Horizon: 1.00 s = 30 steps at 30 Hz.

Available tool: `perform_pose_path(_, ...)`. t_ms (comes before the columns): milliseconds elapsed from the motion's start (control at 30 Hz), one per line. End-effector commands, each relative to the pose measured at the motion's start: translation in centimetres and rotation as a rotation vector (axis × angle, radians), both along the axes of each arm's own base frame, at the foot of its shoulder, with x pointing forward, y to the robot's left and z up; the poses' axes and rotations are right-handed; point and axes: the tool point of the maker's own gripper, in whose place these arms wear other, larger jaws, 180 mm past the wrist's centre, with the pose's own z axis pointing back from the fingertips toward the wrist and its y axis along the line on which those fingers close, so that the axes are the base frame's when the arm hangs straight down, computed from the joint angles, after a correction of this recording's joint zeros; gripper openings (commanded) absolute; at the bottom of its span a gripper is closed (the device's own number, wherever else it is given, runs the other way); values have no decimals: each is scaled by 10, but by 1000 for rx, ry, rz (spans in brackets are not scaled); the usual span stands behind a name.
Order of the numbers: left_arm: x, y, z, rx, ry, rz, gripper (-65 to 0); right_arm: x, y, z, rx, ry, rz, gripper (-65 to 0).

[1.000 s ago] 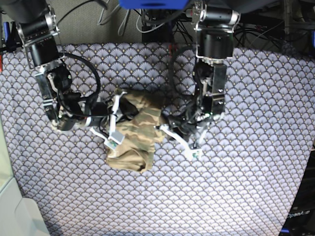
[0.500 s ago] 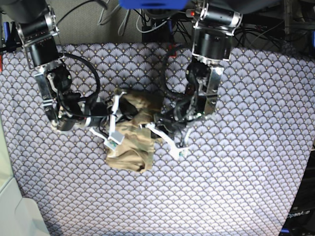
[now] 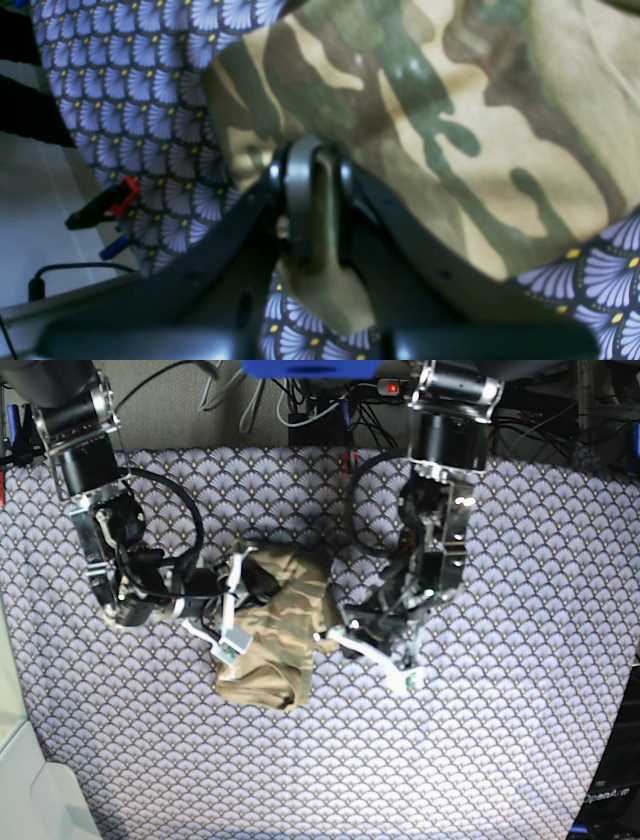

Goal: Fold the T-shirt properly
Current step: 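Lower the left gripper onto the bundle edge beside the right gripper, then press and square the camouflage bundle with both grippers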

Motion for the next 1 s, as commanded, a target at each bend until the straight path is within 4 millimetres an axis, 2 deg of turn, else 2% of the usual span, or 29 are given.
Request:
perform_pose_path(0,13,-1,19,-7,-64,11,-644,11,-1,14,16,-43,-1,-592)
perform_pose_path(133,18,4,4,1,-21,45,-644,12,-1,14,16,-44,-1,-592)
perform_pose_path(233,15,6,-22,19,66,65,-644,12,-1,14,16,-44,-1,-592)
perform_pose_path(400,21,6,-35,30,113,63,-644,12,-1,14,16,-44,-1,-592)
perform_pose_path(500,22,-9,-33,20,117,35,-644,12,-1,14,16,-44,-1,-592)
perform_pose_path(767,9,-55,-30,13,115,-85,-644,12,-1,15,16,-46,0,-592)
perform_pose_path(967,1,-72,-28,-39,125,-136,-644,16,-1,18,16,-57,0,-592)
